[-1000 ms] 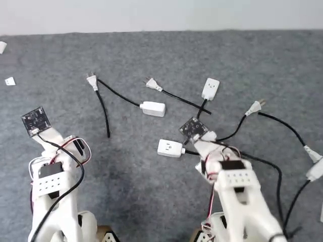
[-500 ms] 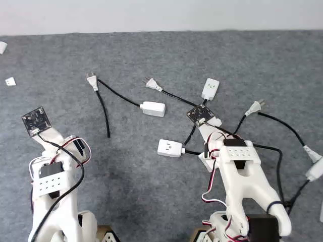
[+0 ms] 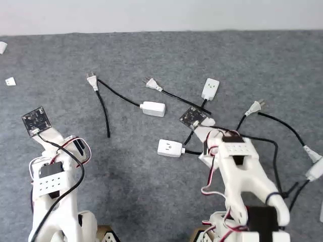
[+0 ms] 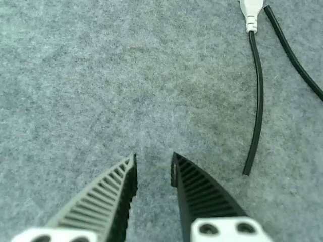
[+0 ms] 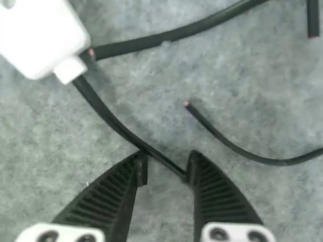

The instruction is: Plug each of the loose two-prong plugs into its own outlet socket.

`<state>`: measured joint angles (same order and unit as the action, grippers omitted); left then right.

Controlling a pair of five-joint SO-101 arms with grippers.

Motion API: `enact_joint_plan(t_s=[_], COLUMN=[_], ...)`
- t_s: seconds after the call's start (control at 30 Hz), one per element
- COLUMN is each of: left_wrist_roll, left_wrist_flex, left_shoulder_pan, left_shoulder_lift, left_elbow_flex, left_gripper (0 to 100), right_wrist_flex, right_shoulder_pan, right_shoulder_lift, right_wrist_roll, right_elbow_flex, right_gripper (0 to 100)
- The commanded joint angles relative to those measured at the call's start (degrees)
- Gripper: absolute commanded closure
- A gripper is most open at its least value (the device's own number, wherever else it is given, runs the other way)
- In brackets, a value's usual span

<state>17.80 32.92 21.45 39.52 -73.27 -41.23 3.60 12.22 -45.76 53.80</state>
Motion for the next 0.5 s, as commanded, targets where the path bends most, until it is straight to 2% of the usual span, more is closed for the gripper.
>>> enact_joint_plan(t_s=[0.0,0.23,0.47], left_wrist_roll=[0.4,-2.4,-2.6], left_wrist_flex=[-1.7,-1.7,-1.7], left_shoulder_pan=[0.2,0.2,0.2], left_shoulder_lift=[0.1,0.1,0.2], left_elbow_flex=[2.8,2.9,2.9], left_gripper=[90,90,90], right_wrist_flex=[-2.2,-3.4,-21.5], right_shoulder_pan=[-0.7,-4.0,-1.7], right_shoulder_lift=[-1.6,-1.1,12.9], right_wrist_roll=[-1.0,-0.5,-0.4], right_elbow_flex=[-5.4,-6.2,-11.0], right_gripper=[92.9,98.7,99.0])
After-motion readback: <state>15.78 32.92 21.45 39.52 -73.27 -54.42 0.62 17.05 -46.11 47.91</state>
